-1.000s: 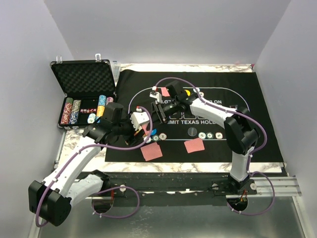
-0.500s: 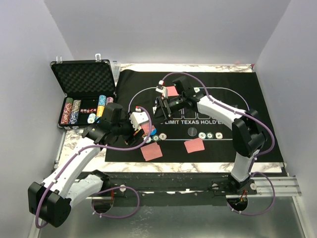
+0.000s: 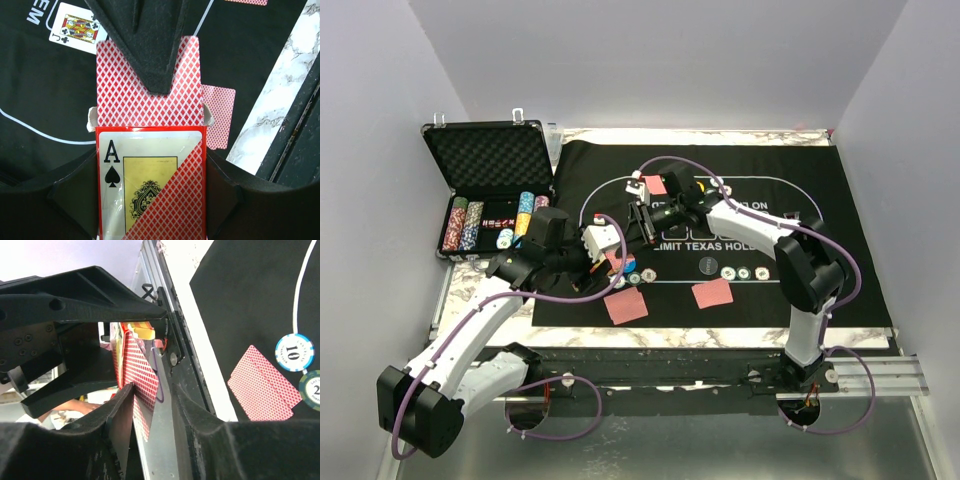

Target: Distribute texas hold em gaming equipment

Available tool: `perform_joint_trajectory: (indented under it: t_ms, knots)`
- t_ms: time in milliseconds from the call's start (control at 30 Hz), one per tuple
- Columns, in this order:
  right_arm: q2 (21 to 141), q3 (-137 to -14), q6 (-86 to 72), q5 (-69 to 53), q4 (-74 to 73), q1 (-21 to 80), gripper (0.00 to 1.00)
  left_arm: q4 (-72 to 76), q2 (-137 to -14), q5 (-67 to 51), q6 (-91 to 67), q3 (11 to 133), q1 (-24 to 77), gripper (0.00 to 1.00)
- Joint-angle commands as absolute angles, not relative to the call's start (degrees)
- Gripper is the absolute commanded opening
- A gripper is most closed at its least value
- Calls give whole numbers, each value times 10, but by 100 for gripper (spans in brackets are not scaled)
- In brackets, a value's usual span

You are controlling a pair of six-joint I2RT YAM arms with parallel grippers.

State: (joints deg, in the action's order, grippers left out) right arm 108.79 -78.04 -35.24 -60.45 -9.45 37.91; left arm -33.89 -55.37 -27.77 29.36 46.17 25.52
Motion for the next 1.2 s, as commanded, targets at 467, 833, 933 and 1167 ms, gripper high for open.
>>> perform_joint_trajectory:
  t_ms: [467, 833, 933, 1167]
  knots:
    - [1052, -780, -297, -638, -164, 309, 7, -319, -553, -280, 287, 468, 247, 0]
    - [1064, -913, 12, -451, -396, 233, 1, -320, -558, -301, 265, 476, 211, 0]
    - [1084, -946, 110, -315, -403, 237, 1, -320, -562, -306, 256, 480, 201, 0]
    - [1107, -941, 286, -119, -338, 258, 1, -321, -569, -312, 239, 490, 183, 0]
